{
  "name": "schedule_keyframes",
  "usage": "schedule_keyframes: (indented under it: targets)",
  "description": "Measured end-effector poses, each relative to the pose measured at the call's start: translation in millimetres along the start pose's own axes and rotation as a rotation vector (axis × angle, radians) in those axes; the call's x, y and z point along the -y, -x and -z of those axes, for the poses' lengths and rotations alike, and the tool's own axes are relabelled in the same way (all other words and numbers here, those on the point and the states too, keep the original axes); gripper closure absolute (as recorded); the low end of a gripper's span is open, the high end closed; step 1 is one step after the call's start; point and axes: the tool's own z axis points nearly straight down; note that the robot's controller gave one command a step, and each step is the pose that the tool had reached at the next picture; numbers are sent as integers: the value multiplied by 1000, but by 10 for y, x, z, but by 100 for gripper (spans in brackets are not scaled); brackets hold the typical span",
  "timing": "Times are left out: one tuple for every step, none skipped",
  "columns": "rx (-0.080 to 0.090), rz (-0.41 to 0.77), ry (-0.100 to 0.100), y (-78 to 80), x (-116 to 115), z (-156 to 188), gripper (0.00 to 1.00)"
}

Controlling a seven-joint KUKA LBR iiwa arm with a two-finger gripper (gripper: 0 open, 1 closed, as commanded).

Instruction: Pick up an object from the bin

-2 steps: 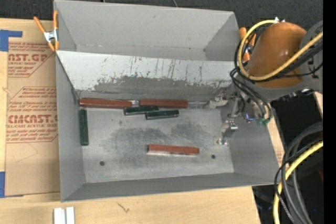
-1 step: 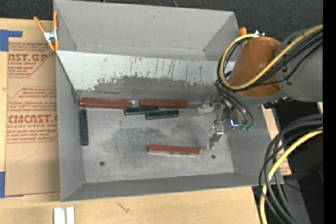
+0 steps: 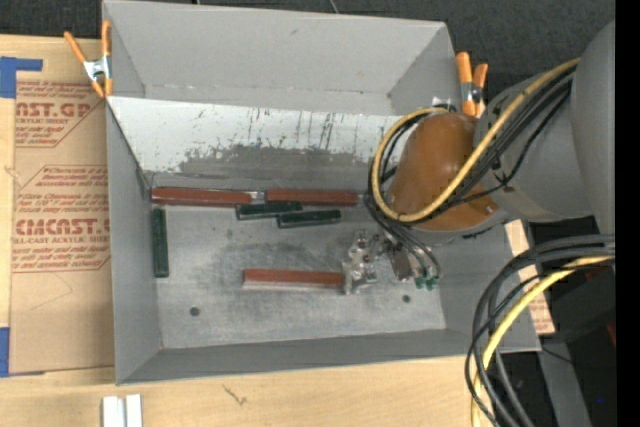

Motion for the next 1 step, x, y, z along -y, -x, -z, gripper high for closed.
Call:
schedule_keyframes:
  targets:
    - [0,0,0,0,0,0,100]
